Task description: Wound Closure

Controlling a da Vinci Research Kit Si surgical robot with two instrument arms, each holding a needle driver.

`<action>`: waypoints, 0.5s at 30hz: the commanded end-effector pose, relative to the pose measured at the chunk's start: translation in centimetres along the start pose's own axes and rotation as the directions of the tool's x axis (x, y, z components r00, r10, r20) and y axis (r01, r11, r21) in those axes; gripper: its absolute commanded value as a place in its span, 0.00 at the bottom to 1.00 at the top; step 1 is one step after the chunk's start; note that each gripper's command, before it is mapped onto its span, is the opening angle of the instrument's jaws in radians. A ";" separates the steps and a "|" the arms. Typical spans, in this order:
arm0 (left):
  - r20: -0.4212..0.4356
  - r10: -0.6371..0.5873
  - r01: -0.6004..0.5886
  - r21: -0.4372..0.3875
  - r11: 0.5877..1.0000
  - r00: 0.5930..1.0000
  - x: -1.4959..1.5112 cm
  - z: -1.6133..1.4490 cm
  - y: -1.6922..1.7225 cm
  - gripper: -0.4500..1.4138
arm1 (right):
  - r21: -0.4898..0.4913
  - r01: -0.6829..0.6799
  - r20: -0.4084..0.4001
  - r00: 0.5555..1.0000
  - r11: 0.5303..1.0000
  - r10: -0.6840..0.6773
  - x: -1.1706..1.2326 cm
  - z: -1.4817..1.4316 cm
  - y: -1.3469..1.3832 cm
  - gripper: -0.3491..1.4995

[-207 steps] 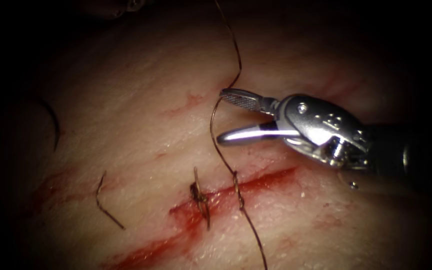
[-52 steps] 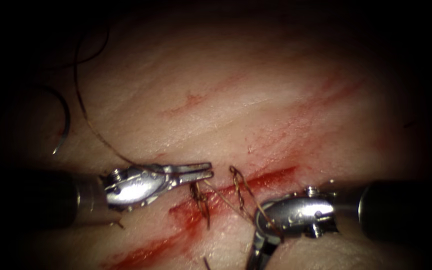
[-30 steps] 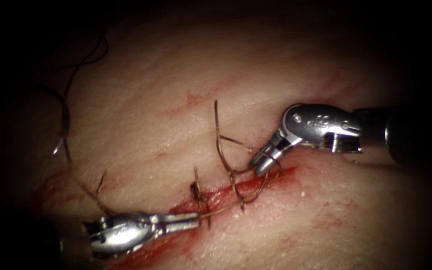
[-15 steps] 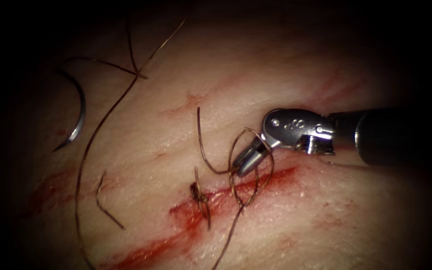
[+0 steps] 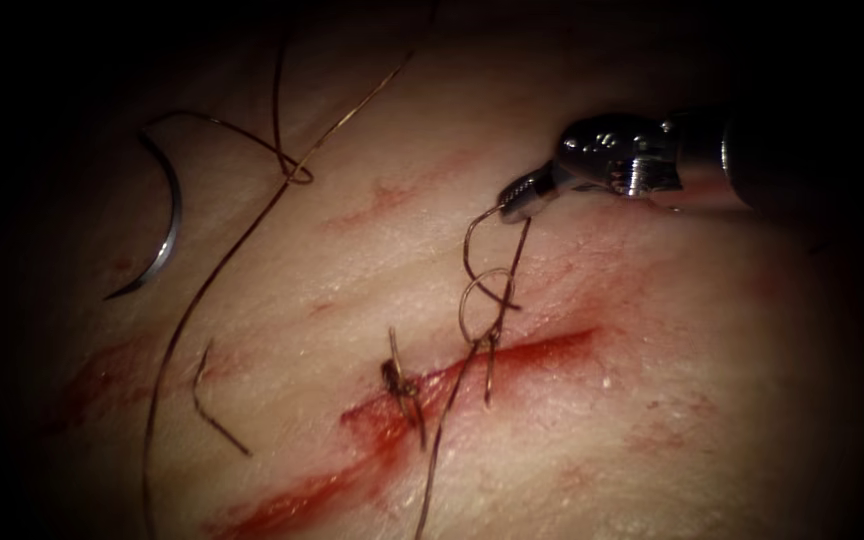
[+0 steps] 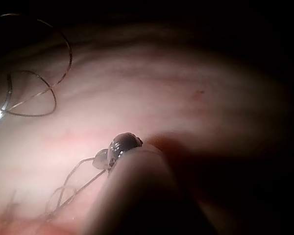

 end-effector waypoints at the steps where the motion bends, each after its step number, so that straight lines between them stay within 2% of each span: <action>1: -0.001 -0.008 0.008 -0.004 1.000 1.000 -0.09 0.07 0.06 0.00 | -0.016 -0.035 0.032 0.999 0.999 0.036 0.01 0.07 0.00 0.00; 3: 0.000 -0.006 0.006 -0.004 1.000 1.000 -0.12 0.07 0.07 0.00 | -0.065 -0.061 0.098 0.993 0.996 0.068 0.01 0.07 -0.05 0.00; 5: 0.000 -0.011 0.011 -0.005 1.000 1.000 -0.13 0.08 0.08 0.00 | -0.106 -0.111 0.107 0.987 0.988 0.122 0.01 0.06 -0.06 0.00; 7: 0.000 -0.010 0.010 -0.006 1.000 1.000 -0.13 0.09 0.08 0.00 | -0.137 -0.194 0.048 0.978 0.971 0.202 0.01 0.05 -0.07 0.00; 8: 0.000 -0.009 0.009 -0.005 1.000 1.000 -0.14 0.10 0.09 0.00 | -0.142 -0.242 -0.006 0.970 0.960 0.243 0.00 0.05 -0.07 0.00; 9: 0.000 -0.012 0.012 -0.006 1.000 1.000 -0.16 0.12 0.11 0.00 | -0.131 -0.310 -0.122 0.948 0.942 0.295 0.00 0.05 -0.08 0.00; 10: 0.001 -0.017 0.017 -0.007 1.000 1.000 -0.17 0.12 0.13 0.00 | -0.127 -0.339 -0.161 0.934 0.932 0.318 0.01 0.05 -0.09 0.00; 11: 0.001 -0.017 0.017 -0.007 1.000 1.000 -0.17 0.12 0.13 0.00 | -0.127 -0.339 -0.161 0.934 0.932 0.318 0.01 0.05 -0.09 0.00; 12: 0.001 -0.020 0.020 -0.008 1.000 1.000 -0.19 0.13 0.17 0.00 | -0.123 -0.361 -0.198 0.922 0.925 0.333 0.01 0.05 -0.09 0.00; 13: 0.002 -0.027 0.027 -0.011 1.000 1.000 -0.23 0.13 0.25 0.00 | -0.103 -0.385 -0.268 0.899 0.917 0.347 0.02 0.04 -0.08 0.00; 15: 0.004 -0.032 0.032 -0.016 0.999 0.999 -0.27 0.11 0.37 0.00 | -0.091 -0.387 -0.313 0.886 0.918 0.343 0.03 0.03 -0.07 0.00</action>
